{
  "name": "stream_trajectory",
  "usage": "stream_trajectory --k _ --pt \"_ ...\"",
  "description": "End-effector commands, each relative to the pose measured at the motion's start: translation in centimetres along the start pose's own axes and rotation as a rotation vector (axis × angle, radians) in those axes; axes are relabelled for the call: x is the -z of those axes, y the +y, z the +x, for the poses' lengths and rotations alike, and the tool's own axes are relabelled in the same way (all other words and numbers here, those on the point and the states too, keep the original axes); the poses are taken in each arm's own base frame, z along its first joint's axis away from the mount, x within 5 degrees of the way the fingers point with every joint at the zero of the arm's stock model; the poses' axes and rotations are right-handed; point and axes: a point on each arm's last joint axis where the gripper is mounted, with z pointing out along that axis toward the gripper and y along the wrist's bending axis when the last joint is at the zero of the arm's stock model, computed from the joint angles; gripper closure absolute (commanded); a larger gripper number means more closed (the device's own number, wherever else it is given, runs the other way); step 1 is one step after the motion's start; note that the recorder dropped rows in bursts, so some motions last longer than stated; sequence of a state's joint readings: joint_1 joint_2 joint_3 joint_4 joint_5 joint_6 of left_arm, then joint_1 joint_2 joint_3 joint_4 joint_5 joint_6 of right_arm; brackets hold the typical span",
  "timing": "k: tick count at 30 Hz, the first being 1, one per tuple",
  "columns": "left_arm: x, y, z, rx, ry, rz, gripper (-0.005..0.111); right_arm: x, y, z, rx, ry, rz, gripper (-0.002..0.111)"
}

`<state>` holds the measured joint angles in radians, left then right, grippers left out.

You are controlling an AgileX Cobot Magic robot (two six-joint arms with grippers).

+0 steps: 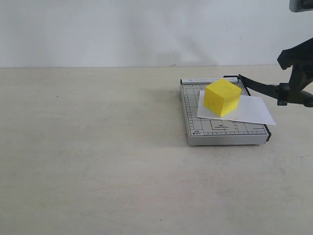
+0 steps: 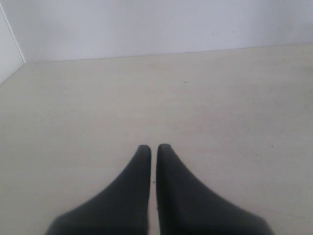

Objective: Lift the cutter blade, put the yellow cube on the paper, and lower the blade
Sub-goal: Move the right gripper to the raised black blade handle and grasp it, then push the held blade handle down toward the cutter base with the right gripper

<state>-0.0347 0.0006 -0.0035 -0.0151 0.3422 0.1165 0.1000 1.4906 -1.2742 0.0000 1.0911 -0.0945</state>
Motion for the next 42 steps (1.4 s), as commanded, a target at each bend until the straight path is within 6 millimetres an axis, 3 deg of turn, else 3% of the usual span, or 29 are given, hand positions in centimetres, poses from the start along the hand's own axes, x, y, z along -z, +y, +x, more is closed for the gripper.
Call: stream_trajectory --k 1,17,18,20,21,22,23,26,36,42 --pt "0.0 0.0 0.1 0.008 0.0 -0.004 0.102 -1.2 0.1 -0.2 -0.007 0.054 -0.013 0.053" --pt "0.0 0.0 0.1 0.008 0.0 -0.004 0.102 -3.9 0.0 -0.8 -0.005 0.101 -0.019 0.054" --pt "0.0 0.0 0.1 0.008 0.0 -0.004 0.102 -3.9 0.0 -0.8 -0.002 0.1 -0.019 0.056" --pt "0.0 0.0 0.1 0.008 0.0 -0.004 0.102 -3.9 0.0 -0.8 -0.002 0.099 -0.019 0.073" --pt "0.0 0.0 0.1 0.008 0.0 -0.004 0.102 -3.9 0.0 -0.8 -0.002 0.101 -0.019 0.088" --pt "0.0 0.0 0.1 0.008 0.0 -0.004 0.102 -3.9 0.0 -0.8 -0.002 0.106 -0.02 0.094" --pt "0.0 0.0 0.1 0.008 0.0 -0.004 0.102 -3.9 0.0 -0.8 -0.002 0.106 -0.02 0.107" --pt "0.0 0.0 0.1 0.008 0.0 -0.004 0.102 -4.1 0.0 -0.7 -0.002 0.105 -0.02 0.105" --pt "0.0 0.0 0.1 0.008 0.0 -0.004 0.102 -9.3 0.6 5.7 -0.016 0.123 -0.019 0.104" --pt "0.0 0.0 0.1 0.008 0.0 -0.004 0.102 -11.2 0.8 8.0 -0.017 0.127 -0.018 0.104"
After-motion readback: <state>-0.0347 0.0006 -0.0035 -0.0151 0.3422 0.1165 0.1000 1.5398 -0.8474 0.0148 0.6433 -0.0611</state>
